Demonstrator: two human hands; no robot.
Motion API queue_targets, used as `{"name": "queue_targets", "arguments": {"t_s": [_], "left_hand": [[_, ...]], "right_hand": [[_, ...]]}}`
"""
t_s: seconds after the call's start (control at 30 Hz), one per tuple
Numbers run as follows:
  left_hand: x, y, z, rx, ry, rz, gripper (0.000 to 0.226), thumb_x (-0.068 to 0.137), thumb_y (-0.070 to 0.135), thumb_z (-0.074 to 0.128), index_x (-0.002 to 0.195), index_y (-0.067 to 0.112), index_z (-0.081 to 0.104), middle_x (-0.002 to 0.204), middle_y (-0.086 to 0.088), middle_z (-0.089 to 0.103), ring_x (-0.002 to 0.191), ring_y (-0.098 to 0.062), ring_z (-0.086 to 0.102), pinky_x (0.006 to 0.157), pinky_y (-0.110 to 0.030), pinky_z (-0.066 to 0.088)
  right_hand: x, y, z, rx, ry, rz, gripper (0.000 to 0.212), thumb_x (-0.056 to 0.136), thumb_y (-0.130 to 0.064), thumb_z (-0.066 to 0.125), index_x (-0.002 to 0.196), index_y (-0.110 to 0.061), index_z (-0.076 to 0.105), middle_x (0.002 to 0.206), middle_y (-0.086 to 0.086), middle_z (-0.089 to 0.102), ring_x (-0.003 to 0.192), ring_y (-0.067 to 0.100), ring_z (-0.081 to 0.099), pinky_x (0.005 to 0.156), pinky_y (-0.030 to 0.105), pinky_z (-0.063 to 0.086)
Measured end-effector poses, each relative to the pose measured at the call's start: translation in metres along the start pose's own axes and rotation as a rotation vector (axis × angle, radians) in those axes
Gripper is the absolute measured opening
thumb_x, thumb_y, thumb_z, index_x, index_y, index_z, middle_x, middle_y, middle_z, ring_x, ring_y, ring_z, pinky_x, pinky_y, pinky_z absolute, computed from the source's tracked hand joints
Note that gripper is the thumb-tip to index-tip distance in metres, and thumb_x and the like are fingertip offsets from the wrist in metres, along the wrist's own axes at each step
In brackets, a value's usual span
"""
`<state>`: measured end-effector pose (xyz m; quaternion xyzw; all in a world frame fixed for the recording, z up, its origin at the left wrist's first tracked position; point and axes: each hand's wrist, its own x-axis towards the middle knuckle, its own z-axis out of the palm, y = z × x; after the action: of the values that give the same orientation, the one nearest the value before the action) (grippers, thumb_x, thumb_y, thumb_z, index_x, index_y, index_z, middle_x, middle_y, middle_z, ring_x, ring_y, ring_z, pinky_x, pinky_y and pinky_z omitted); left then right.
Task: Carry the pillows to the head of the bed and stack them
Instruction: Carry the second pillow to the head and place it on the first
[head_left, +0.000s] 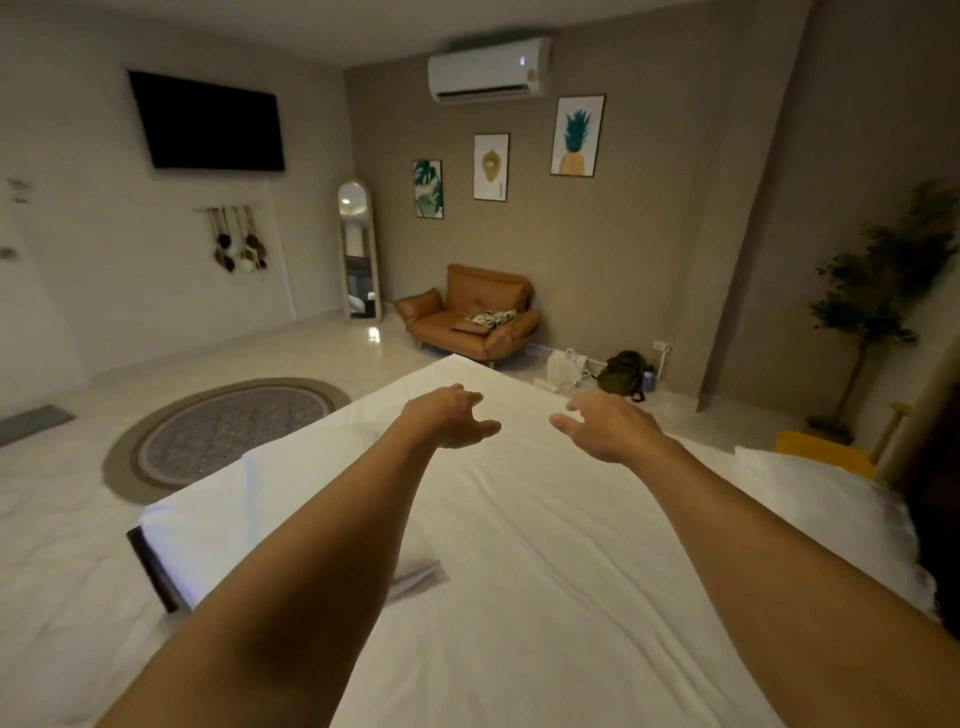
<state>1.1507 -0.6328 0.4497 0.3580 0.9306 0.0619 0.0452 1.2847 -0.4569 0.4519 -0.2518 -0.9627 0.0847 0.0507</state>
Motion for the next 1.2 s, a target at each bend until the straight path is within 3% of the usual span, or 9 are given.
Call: {"name": "queue_targets", "arguments": {"t_s": [0.2,0.47,0.7,0.9,1.2], "left_hand": [[-0.058,-0.081,0.003,0.02,0.024,-0.162,0.073,0.092,0.063,0.045,0.154,0.026,0.029,0.161,-0.005,0.026,0.144,-0.03,0.031,0.112,-0.048,0.031],[-0.114,-0.255,-0.015,0.012,0.06,-0.426,0.076,0.091,0.065,0.045,0.154,0.026,0.029,0.164,-0.003,0.019,0.148,-0.029,0.024,0.117,-0.051,0.025],[-0.149,-0.404,-0.038,0.013,0.07,-0.573,0.076,0.092,0.064,0.046,0.153,0.022,0.032,0.162,-0.003,0.025,0.148,-0.022,0.024,0.115,-0.043,0.029],[-0.159,-0.494,-0.054,-0.005,0.099,-0.68,0.074,0.091,0.065,0.045,0.153,0.027,0.03,0.163,-0.002,0.021,0.145,-0.024,0.029,0.11,-0.046,0.033],[-0.127,-0.641,-0.073,0.015,0.112,-0.825,0.075,0.09,0.066,0.045,0.154,0.03,0.026,0.164,-0.001,0.017,0.146,-0.025,0.027,0.112,-0.048,0.032]], "right_hand": [[0.005,-0.081,0.039,0.015,-0.086,-0.164,0.062,0.094,-0.061,0.038,0.143,-0.023,0.043,0.15,0.007,0.043,0.131,0.03,0.045,0.1,0.045,0.041],[0.043,-0.266,0.078,0.076,-0.118,-0.43,0.061,0.095,-0.059,0.041,0.144,-0.022,0.044,0.15,0.006,0.044,0.132,0.029,0.045,0.102,0.044,0.04],[0.079,-0.44,0.119,0.097,-0.126,-0.61,0.052,0.093,-0.057,0.041,0.124,-0.019,0.06,0.134,0.008,0.058,0.118,0.029,0.054,0.093,0.047,0.047],[0.118,-0.553,0.15,0.067,-0.173,-0.711,0.064,0.089,-0.064,0.04,0.134,-0.02,0.053,0.143,0.011,0.05,0.131,0.034,0.045,0.102,0.053,0.041],[0.208,-0.718,0.181,0.096,-0.18,-0.87,0.064,0.09,-0.063,0.041,0.134,-0.019,0.053,0.138,0.012,0.055,0.123,0.034,0.052,0.098,0.052,0.045]]}}
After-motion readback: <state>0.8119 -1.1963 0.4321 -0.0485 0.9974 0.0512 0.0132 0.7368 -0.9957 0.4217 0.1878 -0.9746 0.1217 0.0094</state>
